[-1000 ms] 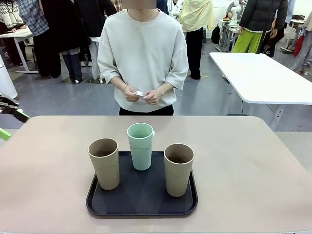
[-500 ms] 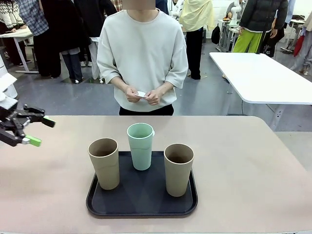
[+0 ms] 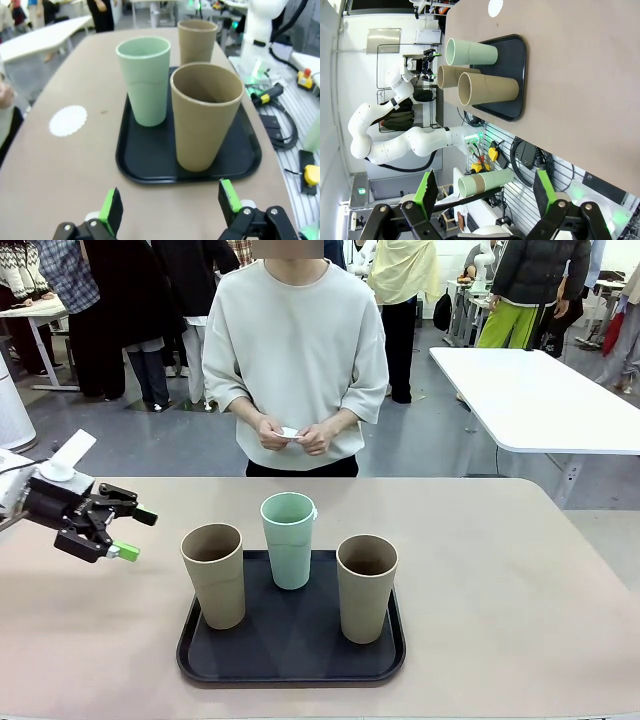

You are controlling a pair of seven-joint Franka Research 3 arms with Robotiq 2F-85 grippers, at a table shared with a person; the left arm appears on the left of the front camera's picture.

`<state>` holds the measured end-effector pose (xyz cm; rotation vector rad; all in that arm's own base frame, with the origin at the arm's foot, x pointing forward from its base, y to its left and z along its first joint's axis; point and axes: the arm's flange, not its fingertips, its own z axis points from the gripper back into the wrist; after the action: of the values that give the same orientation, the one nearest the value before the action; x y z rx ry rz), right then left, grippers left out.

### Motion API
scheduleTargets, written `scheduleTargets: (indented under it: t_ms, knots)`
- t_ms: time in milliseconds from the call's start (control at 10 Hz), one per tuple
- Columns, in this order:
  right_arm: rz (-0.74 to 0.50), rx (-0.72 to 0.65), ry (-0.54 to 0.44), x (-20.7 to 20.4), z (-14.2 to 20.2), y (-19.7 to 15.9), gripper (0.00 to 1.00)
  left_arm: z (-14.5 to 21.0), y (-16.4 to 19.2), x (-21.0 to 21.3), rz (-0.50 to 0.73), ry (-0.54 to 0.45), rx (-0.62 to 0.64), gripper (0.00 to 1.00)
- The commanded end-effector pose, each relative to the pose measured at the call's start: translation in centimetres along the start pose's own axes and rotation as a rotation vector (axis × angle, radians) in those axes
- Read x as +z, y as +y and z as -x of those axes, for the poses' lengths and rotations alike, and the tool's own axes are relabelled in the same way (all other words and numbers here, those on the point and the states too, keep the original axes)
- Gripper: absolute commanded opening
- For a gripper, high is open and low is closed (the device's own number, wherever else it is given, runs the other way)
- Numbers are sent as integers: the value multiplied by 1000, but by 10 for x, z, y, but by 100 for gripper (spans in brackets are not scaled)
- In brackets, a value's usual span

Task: Place coasters on the table and set cups on them.
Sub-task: Pick up one Reusable plastic cup and place it on a coaster set by the human.

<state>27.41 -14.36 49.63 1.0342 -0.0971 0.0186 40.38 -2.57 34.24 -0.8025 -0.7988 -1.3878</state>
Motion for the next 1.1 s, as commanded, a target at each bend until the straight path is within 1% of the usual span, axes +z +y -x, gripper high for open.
scheduleTargets:
  t_ms: [0, 100, 500, 600, 700, 800, 1000]
  knots:
    - [-9, -2, -1, 1, 0, -1, 100, 4, 5, -7, -1, 35, -7, 100]
    - [-9, -2, -1, 1, 0, -1, 100, 0, 0, 0, 0, 0, 0, 100]
    - [-9, -2, -1, 1, 0, -1, 100, 0, 0, 0, 0, 0, 0, 100]
    - [-9, -2, -1, 1, 0, -1, 100, 4, 1, -2, 0, 13, 6, 100]
    - [-9, -2, -1, 1, 0, -1, 100, 9, -2, -7, 13, -38, -108, 100]
    - [-9, -2, -1, 1, 0, -1, 100, 16, -5, -13, 41, -82, -159, 100]
    - [-9, -2, -1, 1, 0, -1, 100, 28, -14, -20, 117, -107, -177, 100]
